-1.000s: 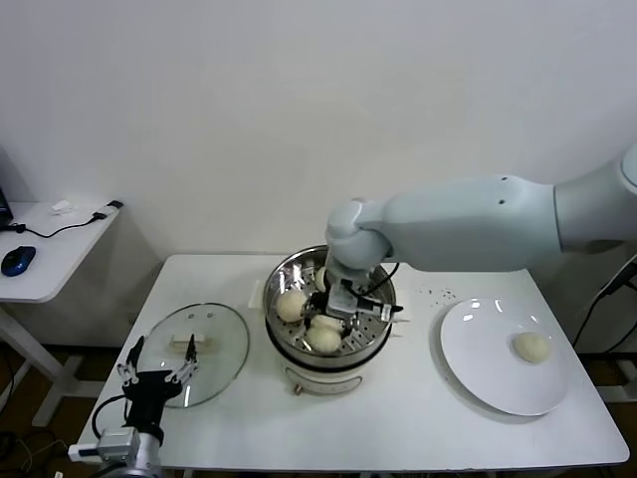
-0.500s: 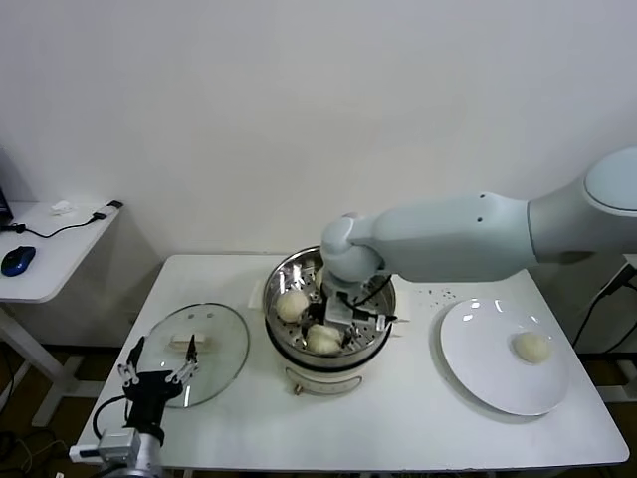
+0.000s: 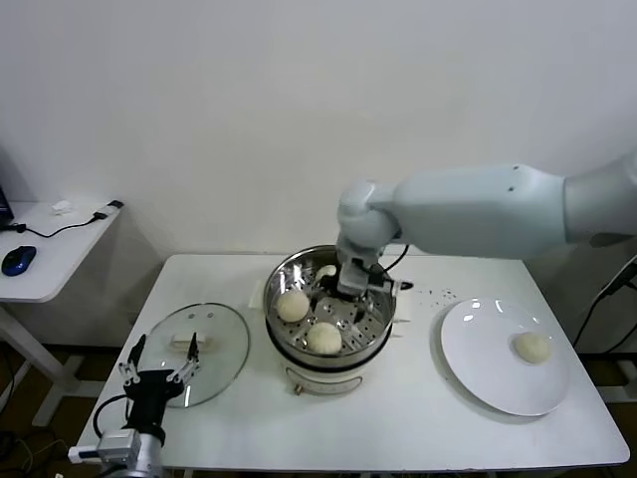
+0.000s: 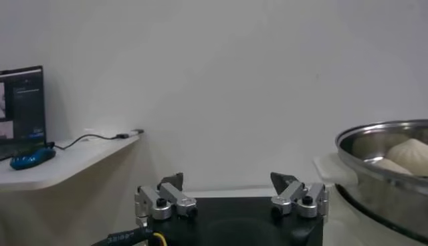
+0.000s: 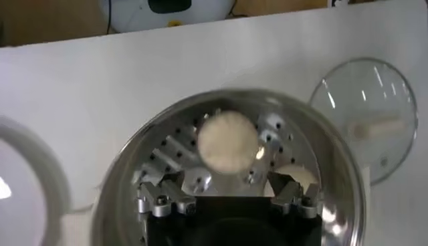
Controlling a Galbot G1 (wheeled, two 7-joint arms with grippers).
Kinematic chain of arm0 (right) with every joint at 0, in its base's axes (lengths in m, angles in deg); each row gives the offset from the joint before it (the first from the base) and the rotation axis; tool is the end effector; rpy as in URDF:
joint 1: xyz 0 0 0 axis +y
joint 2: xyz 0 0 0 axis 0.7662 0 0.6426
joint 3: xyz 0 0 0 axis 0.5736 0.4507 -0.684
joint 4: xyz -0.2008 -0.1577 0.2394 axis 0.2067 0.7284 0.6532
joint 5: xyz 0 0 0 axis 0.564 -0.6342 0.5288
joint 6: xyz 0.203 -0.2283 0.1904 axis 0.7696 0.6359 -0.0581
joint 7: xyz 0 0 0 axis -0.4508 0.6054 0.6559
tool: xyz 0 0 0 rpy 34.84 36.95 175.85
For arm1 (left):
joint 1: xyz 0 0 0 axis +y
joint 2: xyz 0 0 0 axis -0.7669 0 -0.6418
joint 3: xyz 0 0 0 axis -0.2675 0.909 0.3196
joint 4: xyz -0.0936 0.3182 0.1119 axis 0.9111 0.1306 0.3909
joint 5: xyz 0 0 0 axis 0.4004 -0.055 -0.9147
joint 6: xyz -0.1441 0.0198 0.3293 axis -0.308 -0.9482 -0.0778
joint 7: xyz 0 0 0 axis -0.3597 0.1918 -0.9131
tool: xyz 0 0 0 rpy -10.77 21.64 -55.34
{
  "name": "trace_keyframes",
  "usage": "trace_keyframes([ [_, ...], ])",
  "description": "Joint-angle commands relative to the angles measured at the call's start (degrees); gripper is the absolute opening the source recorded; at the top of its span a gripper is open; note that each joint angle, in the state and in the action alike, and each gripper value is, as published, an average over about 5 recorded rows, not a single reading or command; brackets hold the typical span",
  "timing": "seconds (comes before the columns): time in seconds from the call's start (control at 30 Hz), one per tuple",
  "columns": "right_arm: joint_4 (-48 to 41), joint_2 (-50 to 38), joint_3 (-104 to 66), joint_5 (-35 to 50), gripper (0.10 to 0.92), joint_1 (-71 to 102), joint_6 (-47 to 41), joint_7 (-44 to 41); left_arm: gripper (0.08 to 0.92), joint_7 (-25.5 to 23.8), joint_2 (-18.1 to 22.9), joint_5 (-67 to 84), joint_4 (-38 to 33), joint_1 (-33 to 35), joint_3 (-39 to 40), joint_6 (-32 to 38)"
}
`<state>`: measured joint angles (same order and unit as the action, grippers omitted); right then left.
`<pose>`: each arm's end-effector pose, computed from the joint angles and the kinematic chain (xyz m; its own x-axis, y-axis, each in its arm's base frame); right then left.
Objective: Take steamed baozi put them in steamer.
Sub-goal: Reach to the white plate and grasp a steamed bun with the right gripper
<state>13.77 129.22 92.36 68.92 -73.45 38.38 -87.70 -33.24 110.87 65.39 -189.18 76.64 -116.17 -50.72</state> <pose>0.5134 0.1038 -0.0162 -0.0682 -0.1466 0.9869 -0.2976 -0.9411 -0.1603 0.1502 0.0492 -0.2818 -0.9812 -0.1387 0.1341 -0.1227 0.9850 0.1213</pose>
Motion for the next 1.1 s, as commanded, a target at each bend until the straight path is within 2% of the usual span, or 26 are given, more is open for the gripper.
trace_keyframes([
  [0.03, -7.8, -12.2, 7.5, 12.0, 0.823, -13.7, 2.4, -9.4, 0.823, 0.0, 0.0, 0.0, -0.4, 0.1, 0.0, 0.0],
  [0.2, -11.6, -21.6, 14.8, 12.0, 0.823, -15.4, -4.7, -9.8, 0.823, 0.0, -0.1, 0.2, -0.7, 0.2, -0.1, 0.0],
  [0.37, -14.2, -30.9, 17.7, 8.1, 0.823, -12.2, -9.8, -9.0, 0.823, 0.0, -0.2, 0.3, -0.9, 0.1, -0.2, 0.1],
  [0.63, -18.1, -41.6, 6.9, 4.3, 0.823, 4.8, -13.2, -7.8, 0.823, -0.1, -0.1, 0.3, -1.3, 0.0, -0.8, -0.4],
  [0.83, -22.2, -44.7, -8.4, 0.0, 0.823, 21.5, -13.3, -7.3, 0.823, -0.1, 0.0, -0.1, -0.9, -0.3, -1.3, -1.0],
  [1.1, -27.9, -42.6, -21.2, -3.9, 0.823, 35.8, -13.4, -5.4, 0.823, -0.1, 0.5, -1.2, 0.3, -0.7, -1.1, -1.2],
])
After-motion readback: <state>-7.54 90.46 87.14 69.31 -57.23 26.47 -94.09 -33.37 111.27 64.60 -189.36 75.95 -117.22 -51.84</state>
